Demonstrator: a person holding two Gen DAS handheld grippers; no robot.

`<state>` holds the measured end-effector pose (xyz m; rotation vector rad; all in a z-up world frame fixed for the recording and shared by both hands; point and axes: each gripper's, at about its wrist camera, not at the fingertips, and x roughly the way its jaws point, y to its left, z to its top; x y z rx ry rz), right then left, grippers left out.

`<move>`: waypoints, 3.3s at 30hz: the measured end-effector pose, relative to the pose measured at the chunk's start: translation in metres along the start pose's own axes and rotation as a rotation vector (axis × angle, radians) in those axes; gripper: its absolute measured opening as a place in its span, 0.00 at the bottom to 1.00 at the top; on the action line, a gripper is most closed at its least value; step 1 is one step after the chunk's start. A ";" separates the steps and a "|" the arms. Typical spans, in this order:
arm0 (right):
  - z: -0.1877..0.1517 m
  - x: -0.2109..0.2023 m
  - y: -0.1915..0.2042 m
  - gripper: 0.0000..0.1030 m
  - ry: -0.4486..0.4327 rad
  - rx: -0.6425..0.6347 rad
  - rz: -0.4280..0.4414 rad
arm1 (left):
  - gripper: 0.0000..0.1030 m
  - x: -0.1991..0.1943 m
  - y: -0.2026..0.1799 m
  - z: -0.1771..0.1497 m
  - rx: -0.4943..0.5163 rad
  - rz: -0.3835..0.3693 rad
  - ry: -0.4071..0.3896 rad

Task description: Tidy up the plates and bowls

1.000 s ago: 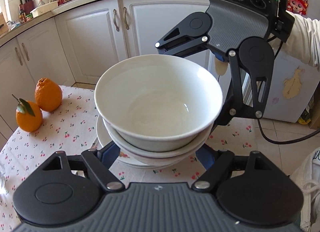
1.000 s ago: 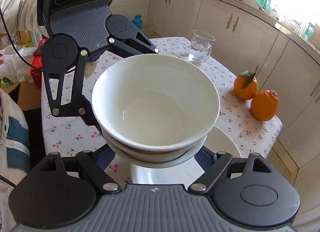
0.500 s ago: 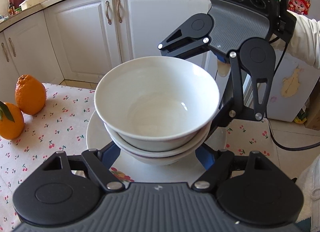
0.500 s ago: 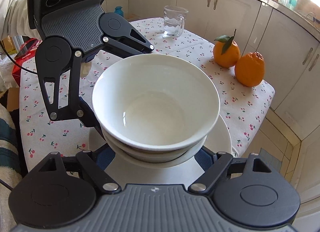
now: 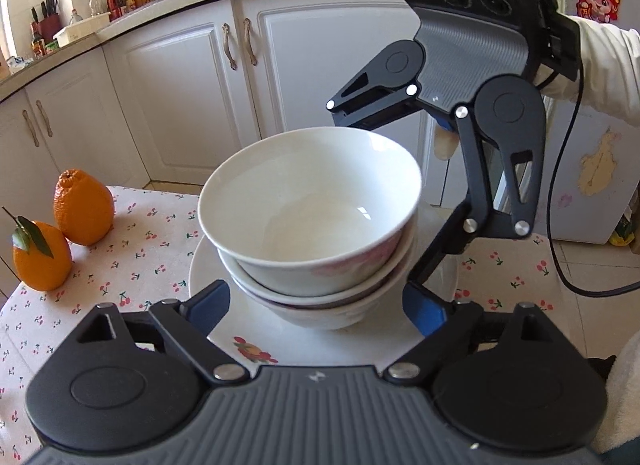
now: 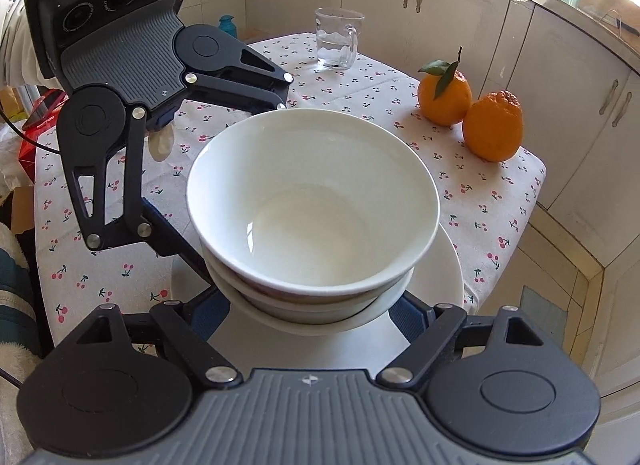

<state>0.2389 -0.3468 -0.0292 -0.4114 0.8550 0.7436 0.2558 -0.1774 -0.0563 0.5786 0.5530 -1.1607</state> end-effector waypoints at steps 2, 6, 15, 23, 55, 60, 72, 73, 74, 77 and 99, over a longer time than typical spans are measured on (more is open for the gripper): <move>0.000 -0.005 0.005 0.94 -0.009 0.017 -0.009 | 0.91 -0.009 -0.005 -0.003 -0.011 0.041 -0.010; -0.002 -0.023 0.023 1.00 -0.032 0.058 -0.091 | 0.97 -0.037 -0.022 -0.010 -0.053 0.180 -0.049; 0.002 -0.065 0.103 1.00 -0.082 0.478 -0.606 | 1.00 -0.111 -0.073 -0.015 -0.418 0.572 -0.190; 0.001 -0.092 0.173 1.00 -0.188 0.695 -0.837 | 1.00 -0.146 -0.097 -0.015 -0.579 0.734 -0.107; 0.004 -0.106 0.214 1.00 -0.262 0.710 -0.860 | 0.99 -0.162 -0.122 -0.017 -0.616 0.759 -0.134; 0.004 -0.107 0.215 1.00 -0.266 0.706 -0.862 | 0.99 -0.163 -0.122 -0.017 -0.619 0.757 -0.137; 0.006 -0.108 0.217 1.00 -0.271 0.697 -0.860 | 0.99 -0.164 -0.121 -0.017 -0.623 0.760 -0.136; 0.006 -0.108 0.217 1.00 -0.272 0.697 -0.860 | 0.99 -0.164 -0.121 -0.017 -0.622 0.760 -0.135; 0.007 -0.108 0.217 1.00 -0.273 0.697 -0.859 | 0.99 -0.164 -0.121 -0.017 -0.623 0.760 -0.134; 0.007 -0.108 0.217 1.00 -0.273 0.697 -0.860 | 0.99 -0.164 -0.121 -0.017 -0.623 0.759 -0.133; 0.006 -0.110 0.219 1.00 -0.274 0.692 -0.864 | 0.99 -0.162 -0.121 -0.018 -0.624 0.758 -0.131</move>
